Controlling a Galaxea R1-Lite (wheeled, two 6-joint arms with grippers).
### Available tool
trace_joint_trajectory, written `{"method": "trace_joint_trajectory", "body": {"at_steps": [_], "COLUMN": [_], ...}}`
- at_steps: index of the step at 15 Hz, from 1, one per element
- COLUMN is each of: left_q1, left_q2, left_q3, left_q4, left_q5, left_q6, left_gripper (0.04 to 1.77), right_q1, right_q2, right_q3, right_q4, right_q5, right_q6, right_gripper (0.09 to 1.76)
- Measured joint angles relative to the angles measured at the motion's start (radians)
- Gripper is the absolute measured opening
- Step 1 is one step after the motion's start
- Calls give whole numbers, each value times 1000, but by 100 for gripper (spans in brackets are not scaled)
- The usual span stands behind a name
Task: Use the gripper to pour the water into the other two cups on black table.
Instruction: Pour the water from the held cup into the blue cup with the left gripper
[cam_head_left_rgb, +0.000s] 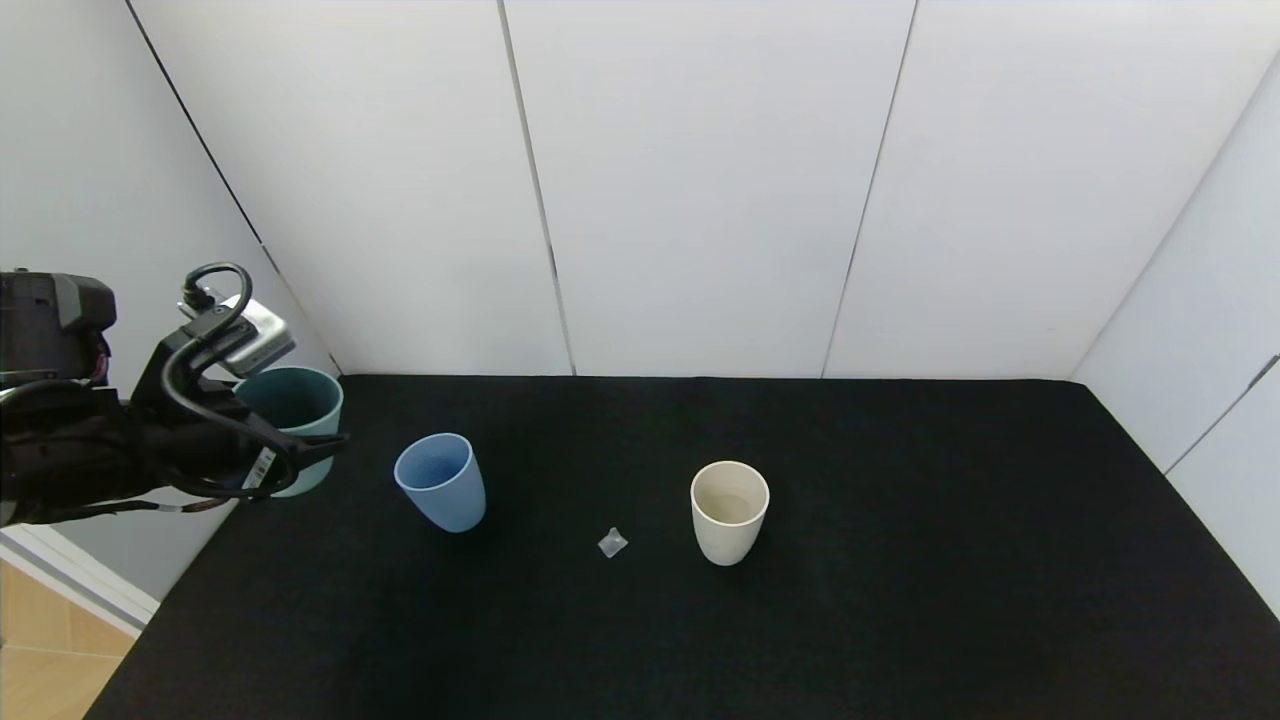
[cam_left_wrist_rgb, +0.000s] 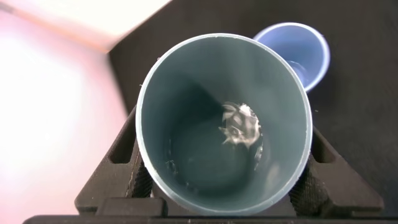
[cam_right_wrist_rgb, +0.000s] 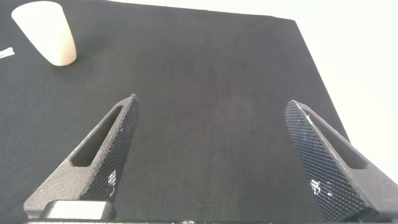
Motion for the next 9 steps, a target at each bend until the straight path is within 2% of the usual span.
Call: {"method": "trace_joint_trajectory", "body": {"at_steps": [2, 4, 9], "left_q1": [-30, -52, -52], "left_q2": [28, 60, 131], "left_q3": [-2, -18, -70], "left_q4": [-1, -3, -2], "left_q5": [21, 67, 96], "left_q6": [23, 44, 83], "left_gripper": [118, 118, 118], "right_q1": [0, 0, 0], "right_q2": [0, 0, 0], "right_q3": [0, 0, 0], "right_q4": [0, 0, 0], "right_q5": [0, 0, 0], "right_q6": [0, 0, 0], "right_gripper": [171, 171, 171]}}
